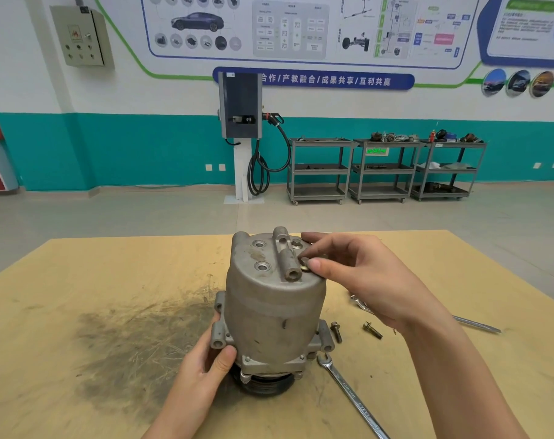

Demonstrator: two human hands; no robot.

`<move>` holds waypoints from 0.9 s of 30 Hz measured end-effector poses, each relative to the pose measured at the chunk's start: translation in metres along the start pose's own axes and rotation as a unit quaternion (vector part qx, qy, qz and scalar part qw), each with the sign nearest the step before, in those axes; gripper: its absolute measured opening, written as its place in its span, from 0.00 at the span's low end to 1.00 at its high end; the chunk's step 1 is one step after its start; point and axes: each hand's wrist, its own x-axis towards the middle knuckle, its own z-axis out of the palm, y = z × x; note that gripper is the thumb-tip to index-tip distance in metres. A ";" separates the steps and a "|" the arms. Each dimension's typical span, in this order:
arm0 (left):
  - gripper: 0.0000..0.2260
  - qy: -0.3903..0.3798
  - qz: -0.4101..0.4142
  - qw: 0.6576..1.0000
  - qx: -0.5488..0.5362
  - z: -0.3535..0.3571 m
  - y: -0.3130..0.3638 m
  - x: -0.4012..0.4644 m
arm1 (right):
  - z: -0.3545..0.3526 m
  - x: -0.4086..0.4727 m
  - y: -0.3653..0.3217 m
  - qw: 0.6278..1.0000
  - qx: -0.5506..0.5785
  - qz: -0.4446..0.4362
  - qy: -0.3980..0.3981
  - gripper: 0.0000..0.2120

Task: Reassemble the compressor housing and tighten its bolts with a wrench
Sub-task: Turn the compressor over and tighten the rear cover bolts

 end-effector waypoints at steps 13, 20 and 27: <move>0.54 0.006 0.010 1.000 0.008 -0.001 -0.001 -0.002 | 0.001 0.001 0.000 1.000 -0.029 -0.011 0.001 0.08; 0.54 0.005 0.013 1.000 0.012 0.000 0.000 -0.001 | 0.000 0.001 -0.001 0.999 -0.032 -0.013 0.008 0.06; 0.55 0.004 0.011 1.000 0.010 -0.001 -0.002 -0.003 | 0.005 0.003 0.000 0.998 -0.038 -0.016 0.038 0.05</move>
